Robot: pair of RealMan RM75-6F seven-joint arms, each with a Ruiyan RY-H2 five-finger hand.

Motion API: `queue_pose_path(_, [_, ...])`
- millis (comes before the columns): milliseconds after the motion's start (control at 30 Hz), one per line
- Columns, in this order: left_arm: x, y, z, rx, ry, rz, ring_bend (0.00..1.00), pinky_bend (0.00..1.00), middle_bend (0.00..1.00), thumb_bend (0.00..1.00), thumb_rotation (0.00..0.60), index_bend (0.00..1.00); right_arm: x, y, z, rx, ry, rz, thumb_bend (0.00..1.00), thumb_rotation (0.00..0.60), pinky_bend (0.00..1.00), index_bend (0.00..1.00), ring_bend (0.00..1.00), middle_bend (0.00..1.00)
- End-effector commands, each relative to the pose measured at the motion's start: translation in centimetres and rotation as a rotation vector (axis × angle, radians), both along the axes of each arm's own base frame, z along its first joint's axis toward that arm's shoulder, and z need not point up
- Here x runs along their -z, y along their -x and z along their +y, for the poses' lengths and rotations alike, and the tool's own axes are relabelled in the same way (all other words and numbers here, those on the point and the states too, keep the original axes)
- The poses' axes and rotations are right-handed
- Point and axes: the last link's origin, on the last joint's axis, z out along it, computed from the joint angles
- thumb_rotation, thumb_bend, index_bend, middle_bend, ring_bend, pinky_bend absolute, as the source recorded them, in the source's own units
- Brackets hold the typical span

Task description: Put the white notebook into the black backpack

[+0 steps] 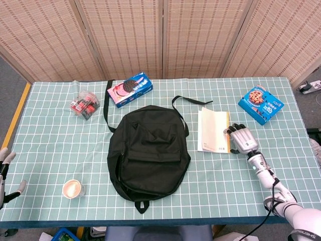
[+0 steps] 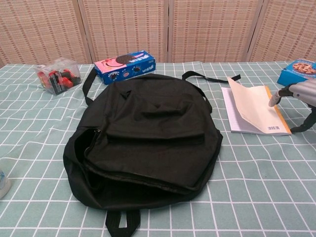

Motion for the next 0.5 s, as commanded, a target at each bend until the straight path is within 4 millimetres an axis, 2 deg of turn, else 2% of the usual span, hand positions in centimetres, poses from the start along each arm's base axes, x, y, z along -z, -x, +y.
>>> queue_pose_path(33, [0.0,0.0,0.0,-0.003,0.002,0.0,0.0,0.03,0.0,0.33,0.6,0.12,0.4,-0.3,-0.2,-0.014,-0.003,0.0,0.08,0.6,0.24,0.3,0.17,0.28])
queue_pose_path(167, [-0.2,-0.2,0.0,0.005,-0.008,-0.009,0.0,0.03,0.0,0.33,0.6,0.12,0.8,-0.9,-0.4,-0.036,0.002,-0.015,0.09,0.6,0.24,0.3,0.16,0.28])
queue_pose_path(333, [-0.2,-0.3,-0.1,0.01,-0.006,-0.014,0.0,0.03,0.0,0.33,0.6,0.12,1.3,-2.0,-0.3,-0.089,-0.005,-0.041,0.16,0.6,0.24,0.31,0.16,0.28])
queue_pose_path(500, [-0.2,-0.2,-0.1,0.008,-0.004,-0.013,0.0,0.03,0.0,0.33,0.6,0.12,1.8,-3.0,-0.1,-0.145,-0.016,-0.05,0.17,0.6,0.24,0.34,0.16,0.29])
